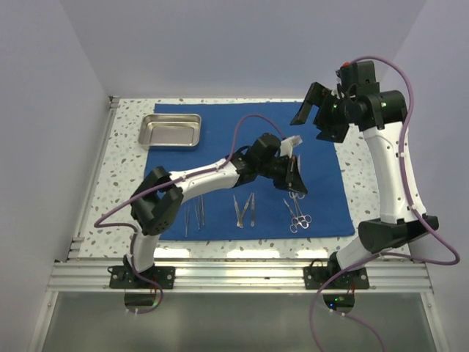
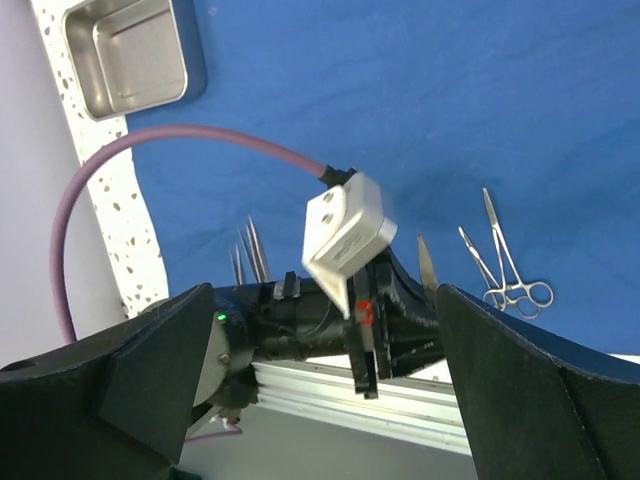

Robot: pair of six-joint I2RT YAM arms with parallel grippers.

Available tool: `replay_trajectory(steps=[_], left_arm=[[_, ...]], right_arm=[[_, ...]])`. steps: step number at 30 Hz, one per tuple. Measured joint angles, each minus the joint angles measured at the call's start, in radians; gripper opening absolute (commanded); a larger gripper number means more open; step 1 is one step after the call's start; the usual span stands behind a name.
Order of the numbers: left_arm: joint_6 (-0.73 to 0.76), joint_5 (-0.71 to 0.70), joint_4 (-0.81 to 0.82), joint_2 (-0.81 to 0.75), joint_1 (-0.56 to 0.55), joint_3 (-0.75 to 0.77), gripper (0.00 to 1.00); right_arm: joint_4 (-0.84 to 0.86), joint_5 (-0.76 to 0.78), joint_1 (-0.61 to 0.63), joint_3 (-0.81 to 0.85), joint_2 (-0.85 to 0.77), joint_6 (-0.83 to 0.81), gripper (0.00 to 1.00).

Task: Open and lay out the surgical kit
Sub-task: Place the medical item in the surgical kit.

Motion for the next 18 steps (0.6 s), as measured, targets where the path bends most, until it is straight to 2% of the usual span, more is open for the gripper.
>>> replay_trajectory(steps=[5,8,14,18], left_arm=[[-0.023,-0.158,-0.325,0.039,-0.028,0.111,0.00],[-0.027,-0.253,-0.433,0.060,-0.053,0.163,0.00],[-0.105,-0.307,-0.479,0.070,-0.090,0.111,0.00],[-0.183,-0.313,-0.448,0.089,-0.111,0.067,0.00]], right_arm=[[0.001,0.005,0.000,-0.037,-0.019,0.000,0.96],[0.009,0.005,0.000,-0.062,-0.040,0.000,0.96],[0.014,0.005,0.000,-0.120,-0.089,0.001,0.96],[0.023,0.004,0.000,-0.171,-0.112,0.000,0.96]])
